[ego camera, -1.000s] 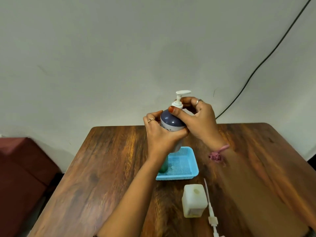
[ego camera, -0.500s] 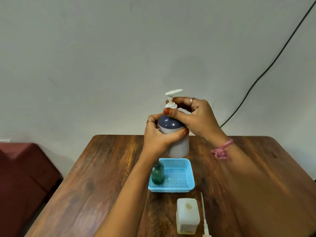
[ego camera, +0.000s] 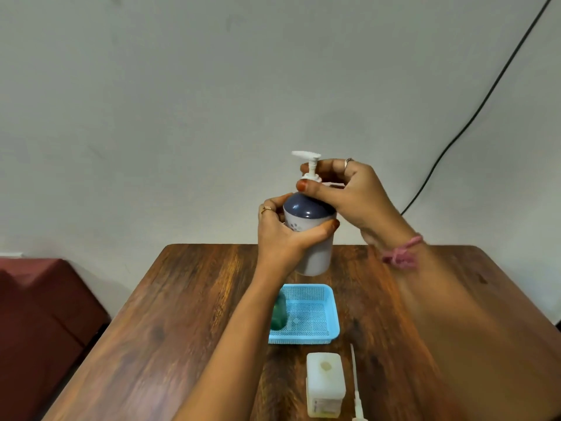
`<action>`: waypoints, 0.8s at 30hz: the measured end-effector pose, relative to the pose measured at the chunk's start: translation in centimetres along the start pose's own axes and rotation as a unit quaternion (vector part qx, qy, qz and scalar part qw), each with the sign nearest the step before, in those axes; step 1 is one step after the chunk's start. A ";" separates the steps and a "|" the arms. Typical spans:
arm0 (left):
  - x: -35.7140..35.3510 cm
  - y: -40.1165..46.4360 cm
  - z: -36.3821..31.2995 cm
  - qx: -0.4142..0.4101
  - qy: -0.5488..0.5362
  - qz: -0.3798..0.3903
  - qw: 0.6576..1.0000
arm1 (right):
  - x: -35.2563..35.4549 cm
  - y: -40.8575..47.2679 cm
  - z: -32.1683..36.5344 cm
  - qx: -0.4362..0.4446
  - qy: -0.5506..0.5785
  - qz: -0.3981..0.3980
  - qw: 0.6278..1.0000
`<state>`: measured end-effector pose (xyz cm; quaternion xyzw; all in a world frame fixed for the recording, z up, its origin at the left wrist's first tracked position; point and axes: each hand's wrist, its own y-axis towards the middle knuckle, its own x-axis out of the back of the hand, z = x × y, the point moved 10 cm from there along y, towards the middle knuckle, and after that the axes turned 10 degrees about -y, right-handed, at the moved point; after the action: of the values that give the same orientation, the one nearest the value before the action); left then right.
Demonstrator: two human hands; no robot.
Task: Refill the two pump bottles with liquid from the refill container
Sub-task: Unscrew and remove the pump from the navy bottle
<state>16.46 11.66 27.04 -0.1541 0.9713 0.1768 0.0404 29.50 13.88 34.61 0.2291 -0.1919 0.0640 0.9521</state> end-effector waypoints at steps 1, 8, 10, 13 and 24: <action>0.1 0.0 0.0 -0.001 0.004 -0.005 1.000 | -0.4 0.0 -0.1 -0.008 0.042 0.047 0.998; -0.3 -0.3 -0.7 -0.006 0.009 0.000 1.000 | 0.3 -0.8 0.3 -0.016 -0.024 -0.010 1.000; -0.2 -0.4 -0.7 -0.004 0.004 -0.008 1.000 | 0.5 -1.0 0.5 -0.009 -0.031 -0.055 0.998; 0.8 -0.4 -0.8 -0.006 0.004 -0.028 1.000 | -0.9 -0.9 0.0 -0.033 0.082 0.022 0.996; 1.7 -0.8 -1.1 -0.018 0.019 -0.036 0.999 | -1.4 -1.2 0.5 -0.042 0.086 0.004 0.995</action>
<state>15.03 10.09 27.62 -0.1929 0.9623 0.1901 0.0249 28.31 12.48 33.98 0.1815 -0.1133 0.0792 0.9736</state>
